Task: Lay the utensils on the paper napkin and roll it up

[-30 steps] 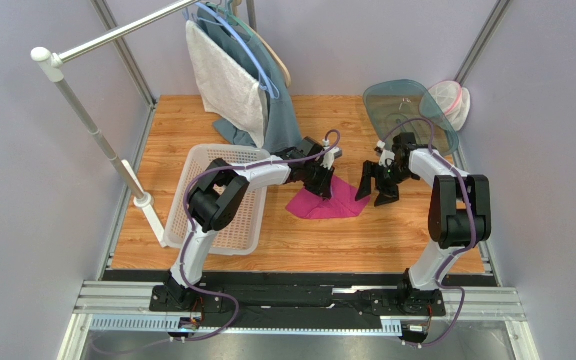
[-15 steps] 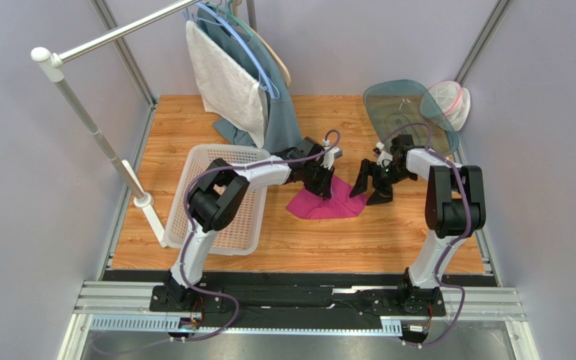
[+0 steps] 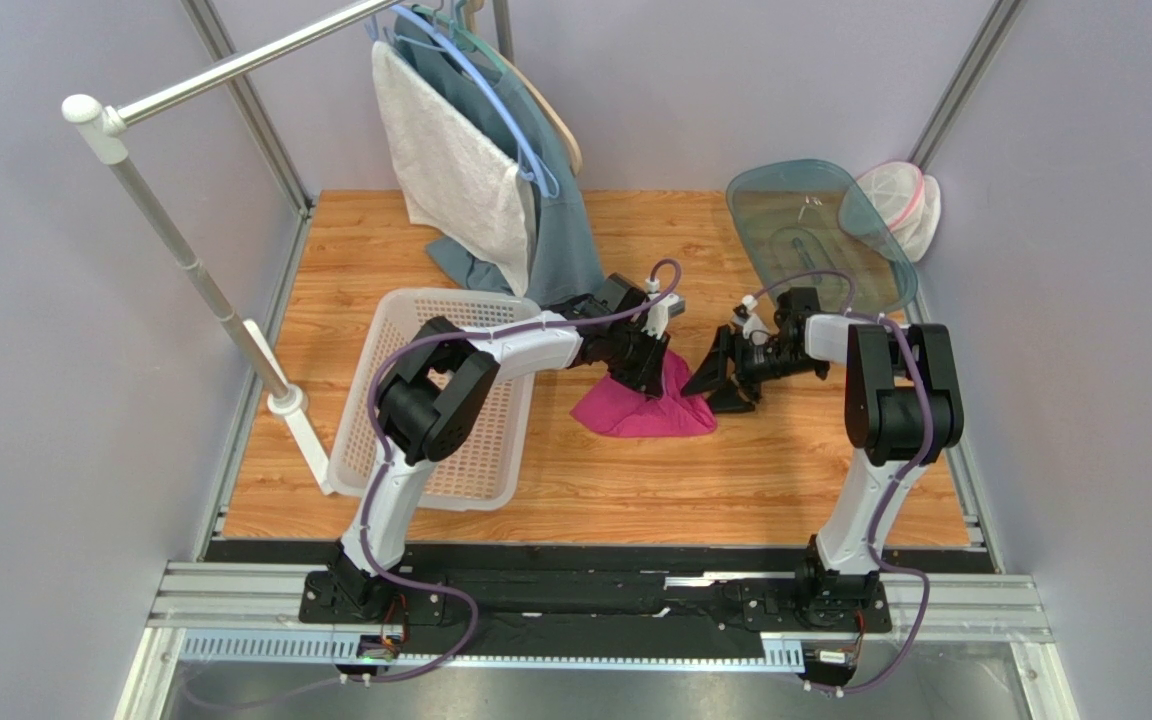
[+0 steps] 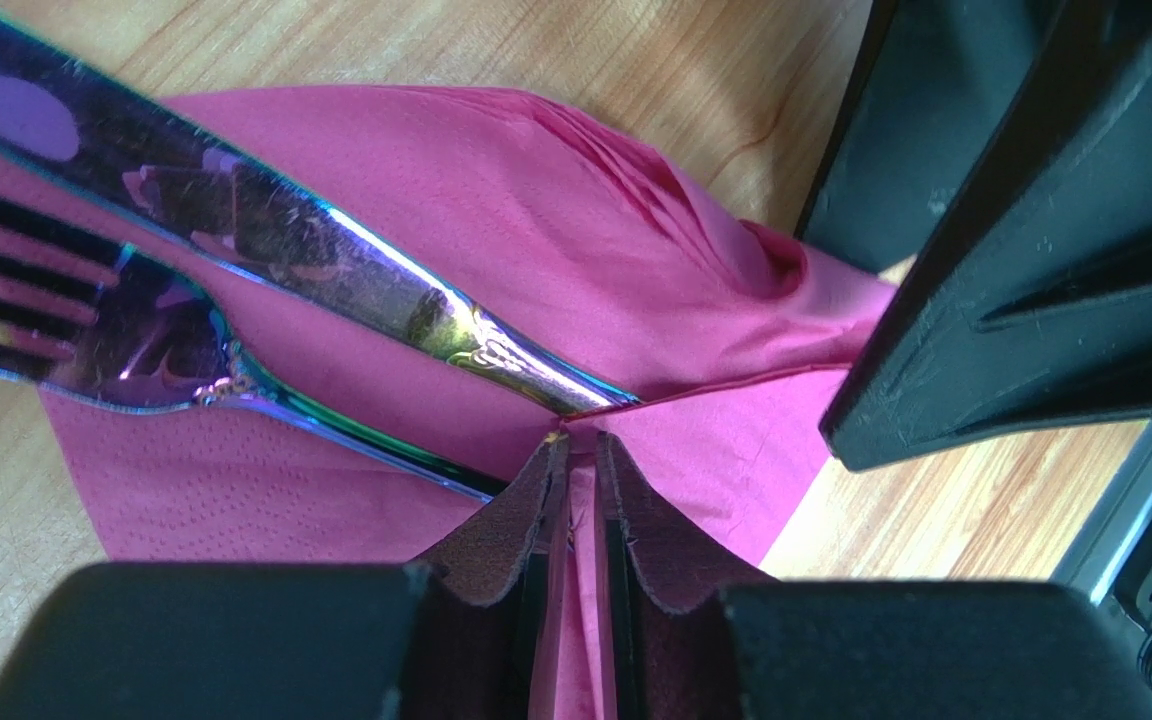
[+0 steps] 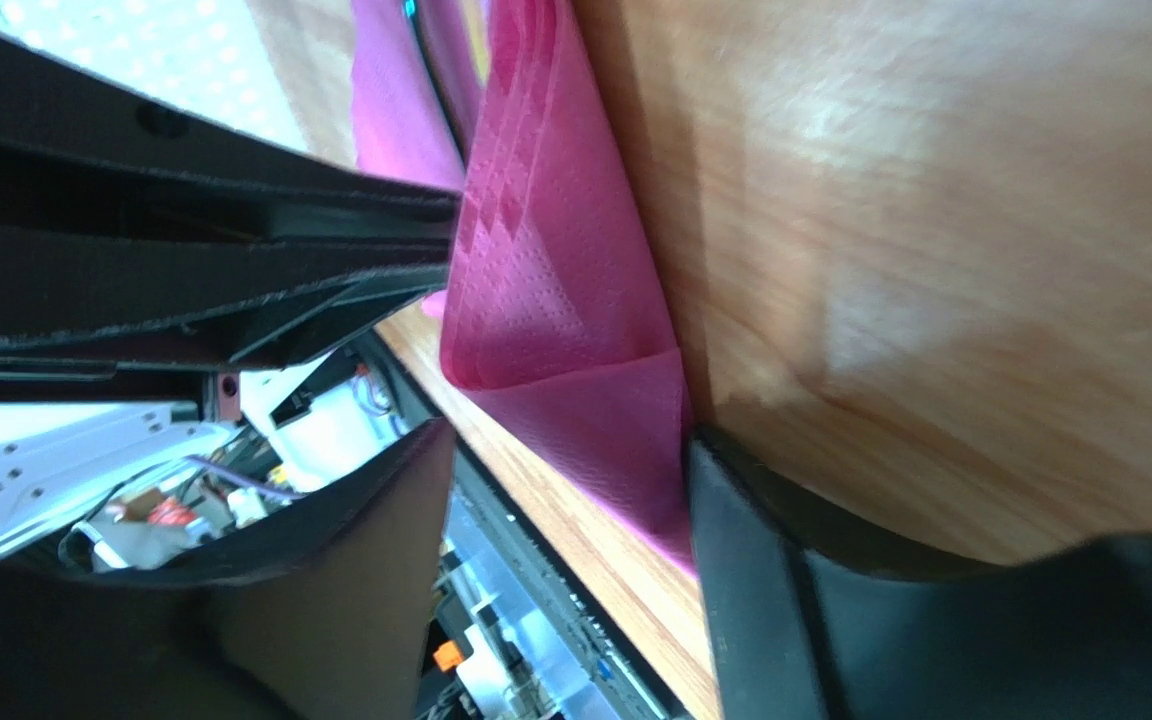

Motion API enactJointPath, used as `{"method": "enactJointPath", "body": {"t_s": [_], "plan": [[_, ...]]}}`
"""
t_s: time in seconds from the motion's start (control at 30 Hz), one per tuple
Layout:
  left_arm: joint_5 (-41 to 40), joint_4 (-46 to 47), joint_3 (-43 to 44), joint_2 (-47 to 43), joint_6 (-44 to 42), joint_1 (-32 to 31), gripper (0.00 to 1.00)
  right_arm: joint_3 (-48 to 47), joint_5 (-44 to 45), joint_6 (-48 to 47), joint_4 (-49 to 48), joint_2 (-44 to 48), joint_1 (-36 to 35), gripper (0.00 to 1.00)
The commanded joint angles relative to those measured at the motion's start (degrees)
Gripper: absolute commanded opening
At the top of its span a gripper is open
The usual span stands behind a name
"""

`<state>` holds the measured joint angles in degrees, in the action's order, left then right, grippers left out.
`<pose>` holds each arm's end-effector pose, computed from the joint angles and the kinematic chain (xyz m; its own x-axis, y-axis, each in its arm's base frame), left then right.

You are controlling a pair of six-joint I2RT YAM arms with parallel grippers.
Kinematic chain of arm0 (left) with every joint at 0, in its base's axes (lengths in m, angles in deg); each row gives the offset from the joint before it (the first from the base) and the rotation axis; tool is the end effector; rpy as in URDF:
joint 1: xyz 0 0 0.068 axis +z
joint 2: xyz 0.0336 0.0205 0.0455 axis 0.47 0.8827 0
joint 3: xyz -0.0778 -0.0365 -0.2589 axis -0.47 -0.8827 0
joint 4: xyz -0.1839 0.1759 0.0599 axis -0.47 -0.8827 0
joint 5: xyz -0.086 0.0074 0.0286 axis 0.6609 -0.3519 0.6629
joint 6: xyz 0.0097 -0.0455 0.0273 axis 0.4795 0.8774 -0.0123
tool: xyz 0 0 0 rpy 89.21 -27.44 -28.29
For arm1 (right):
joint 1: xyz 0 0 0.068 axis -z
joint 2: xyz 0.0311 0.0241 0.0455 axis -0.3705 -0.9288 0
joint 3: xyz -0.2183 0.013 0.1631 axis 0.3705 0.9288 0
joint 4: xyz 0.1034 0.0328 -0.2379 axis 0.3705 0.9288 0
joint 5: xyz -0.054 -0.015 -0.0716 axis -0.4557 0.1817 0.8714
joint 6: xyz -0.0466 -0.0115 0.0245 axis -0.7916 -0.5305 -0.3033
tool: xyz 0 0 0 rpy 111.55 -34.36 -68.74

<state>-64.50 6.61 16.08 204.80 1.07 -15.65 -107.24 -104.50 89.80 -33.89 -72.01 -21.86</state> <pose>0.3340 -0.3394 0.1483 -0.7534 0.3908 -0.5288 0.6445 0.5984 -0.4760 0.3308 0.0289 0.1209 -0.9917 0.1266 0.0225 0.0938 0.5925 0.8001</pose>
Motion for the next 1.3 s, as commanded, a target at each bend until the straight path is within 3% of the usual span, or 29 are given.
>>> {"method": "enactJointPath", "body": {"t_s": [0.0,0.17,0.27,0.43,0.53,0.67,0.77,1.27], "plan": [[0.49,0.48,2.0,0.5,-0.04,0.18,0.2,1.75,-5.23,0.58,-2.61,3.56,-0.41,0.58],[0.41,0.4,1.83,0.15,-0.04,0.18,0.2,2.63,-0.59,-0.12,-0.68,4.44,1.33,0.54],[0.41,0.48,1.65,0.15,-0.04,0.18,0.2,2.72,5.22,-0.03,0.12,5.14,1.79,0.63],[0.49,0.48,1.65,0.06,-0.04,0.18,0.19,1.76,6.98,0.14,0.73,4.53,1.88,0.59],[0.41,0.48,1.74,0.06,0.05,0.18,0.2,0.7,5.67,0.23,1.08,3.91,1.79,0.44],[0.49,0.48,1.65,0.06,0.13,0.18,0.19,-0.71,3.56,0.14,2.13,3.65,1.26,0.16],[0.23,0.49,1.65,-0.11,0.14,0.18,0.19,-1.41,2.77,0.93,2.58,3.91,0.65,0.03],[0.4,0.4,1.83,-0.2,0.22,0.18,0.2,-2.9,1.53,6.73,0.12,2.24,-6.11,0.02]]}}
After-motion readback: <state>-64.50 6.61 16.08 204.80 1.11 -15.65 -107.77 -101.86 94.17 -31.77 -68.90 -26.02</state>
